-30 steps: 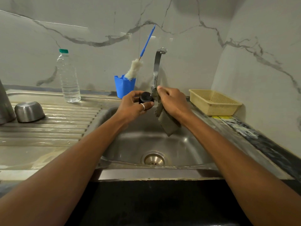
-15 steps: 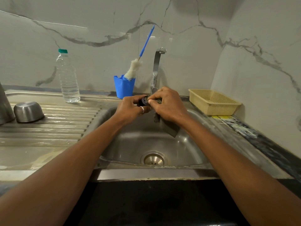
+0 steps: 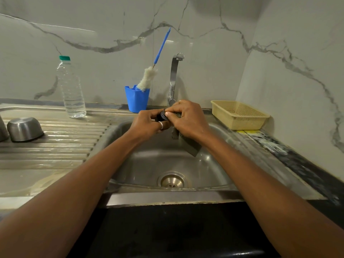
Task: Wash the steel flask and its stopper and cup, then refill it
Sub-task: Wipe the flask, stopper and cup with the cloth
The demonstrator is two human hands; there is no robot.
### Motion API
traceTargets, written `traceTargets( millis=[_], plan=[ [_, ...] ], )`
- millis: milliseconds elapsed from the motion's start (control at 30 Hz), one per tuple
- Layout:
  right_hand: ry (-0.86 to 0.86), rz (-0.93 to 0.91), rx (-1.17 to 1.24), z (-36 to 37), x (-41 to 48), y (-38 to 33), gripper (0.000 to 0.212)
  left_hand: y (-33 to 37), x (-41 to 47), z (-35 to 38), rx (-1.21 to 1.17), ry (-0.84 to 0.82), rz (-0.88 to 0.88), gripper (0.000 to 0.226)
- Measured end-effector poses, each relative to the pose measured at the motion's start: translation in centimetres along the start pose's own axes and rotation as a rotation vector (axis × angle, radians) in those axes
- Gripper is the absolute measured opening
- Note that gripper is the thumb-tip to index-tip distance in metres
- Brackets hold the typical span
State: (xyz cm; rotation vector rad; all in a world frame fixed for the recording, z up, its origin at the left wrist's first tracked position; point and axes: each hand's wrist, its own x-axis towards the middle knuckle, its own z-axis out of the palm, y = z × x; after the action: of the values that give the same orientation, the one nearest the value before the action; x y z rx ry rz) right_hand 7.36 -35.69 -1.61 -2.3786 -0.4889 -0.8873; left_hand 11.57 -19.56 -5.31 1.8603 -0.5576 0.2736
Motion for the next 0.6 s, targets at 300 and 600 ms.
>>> traceTargets(
  millis=[300, 600],
  plan=[
    [-0.045, 0.169, -0.032, -0.6, 0.2, 0.8, 0.017, -0.6, 0.6, -0.3, 0.017, 0.147, -0.145, 0.06],
    [-0.049, 0.278, 0.001, -0.4, -0.1, 1.0, 0.015, 1.1, -0.1, -0.3, -0.33, 0.183, -0.318, 0.06]
  ],
)
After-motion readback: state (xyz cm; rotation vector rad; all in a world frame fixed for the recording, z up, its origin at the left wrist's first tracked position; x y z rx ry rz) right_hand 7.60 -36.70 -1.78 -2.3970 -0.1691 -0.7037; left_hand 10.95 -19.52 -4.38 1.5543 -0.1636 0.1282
